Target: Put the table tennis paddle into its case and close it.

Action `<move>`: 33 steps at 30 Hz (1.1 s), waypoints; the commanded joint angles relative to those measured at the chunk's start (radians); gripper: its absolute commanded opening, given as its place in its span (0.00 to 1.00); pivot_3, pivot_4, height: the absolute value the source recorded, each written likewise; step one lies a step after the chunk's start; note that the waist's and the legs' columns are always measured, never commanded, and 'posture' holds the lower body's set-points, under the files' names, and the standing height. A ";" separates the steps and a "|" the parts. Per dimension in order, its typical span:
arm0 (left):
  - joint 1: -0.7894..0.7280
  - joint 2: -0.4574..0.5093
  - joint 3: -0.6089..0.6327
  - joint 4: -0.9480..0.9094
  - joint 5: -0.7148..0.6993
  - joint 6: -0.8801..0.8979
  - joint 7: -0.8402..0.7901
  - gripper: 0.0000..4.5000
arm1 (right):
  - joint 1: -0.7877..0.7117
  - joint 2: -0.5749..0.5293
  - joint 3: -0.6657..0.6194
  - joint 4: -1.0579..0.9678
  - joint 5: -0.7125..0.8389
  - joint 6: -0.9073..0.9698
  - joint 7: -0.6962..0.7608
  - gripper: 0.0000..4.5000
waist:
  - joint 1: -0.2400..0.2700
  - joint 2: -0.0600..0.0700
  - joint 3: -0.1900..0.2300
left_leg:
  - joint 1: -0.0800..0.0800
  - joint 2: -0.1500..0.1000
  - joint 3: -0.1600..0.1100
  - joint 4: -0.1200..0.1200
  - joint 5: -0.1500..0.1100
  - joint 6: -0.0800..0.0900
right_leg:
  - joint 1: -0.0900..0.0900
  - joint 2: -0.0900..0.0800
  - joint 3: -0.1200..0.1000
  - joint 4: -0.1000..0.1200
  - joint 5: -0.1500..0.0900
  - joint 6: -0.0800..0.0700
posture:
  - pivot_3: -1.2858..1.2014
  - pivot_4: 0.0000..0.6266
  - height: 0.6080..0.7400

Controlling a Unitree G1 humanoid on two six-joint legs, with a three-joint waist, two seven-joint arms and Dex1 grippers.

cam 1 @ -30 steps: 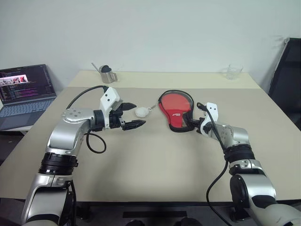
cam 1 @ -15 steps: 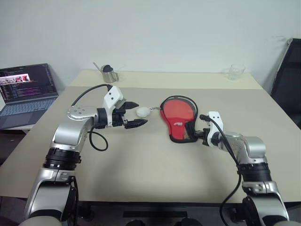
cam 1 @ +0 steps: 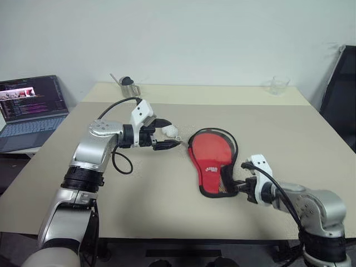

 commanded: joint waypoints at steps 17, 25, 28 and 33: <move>-0.069 -0.029 -0.005 0.056 0.027 -0.059 -0.039 1.00 | 0.199 -0.060 -0.013 -0.211 0.199 0.068 0.037 0.00 | 0.000 0.000 0.000 | 0.000 0.000 -0.001 0.000 0.000 0.000 | 0.001 0.000 -0.001 -0.002 0.000 0.000 | 0.52 0.24 1.00; -0.076 -0.031 -0.007 0.065 0.035 -0.066 -0.045 1.00 | 0.236 -0.138 0.001 -0.253 0.298 0.068 0.064 0.00 | 0.000 -0.001 0.000 | 0.000 0.000 -0.001 0.000 0.000 0.000 | 0.001 0.000 -0.001 -0.002 0.000 0.000 | 0.52 0.24 1.00; -0.075 -0.031 -0.008 0.064 0.036 -0.066 -0.047 1.00 | 0.248 -0.146 0.006 -0.260 0.314 0.068 0.060 0.00 | 0.000 -0.001 0.000 | 0.000 0.000 -0.001 0.000 0.000 0.000 | 0.001 0.000 -0.001 -0.002 0.000 0.000 | 0.52 0.24 1.00; -0.078 -0.032 -0.009 0.067 0.038 -0.069 -0.050 1.00 | 0.260 -0.153 0.011 -0.263 0.330 0.068 0.060 0.00 | 0.000 -0.001 0.000 | 0.000 0.000 -0.001 0.000 0.000 0.000 | 0.001 0.000 -0.001 -0.002 0.000 0.000 | 0.52 0.24 1.00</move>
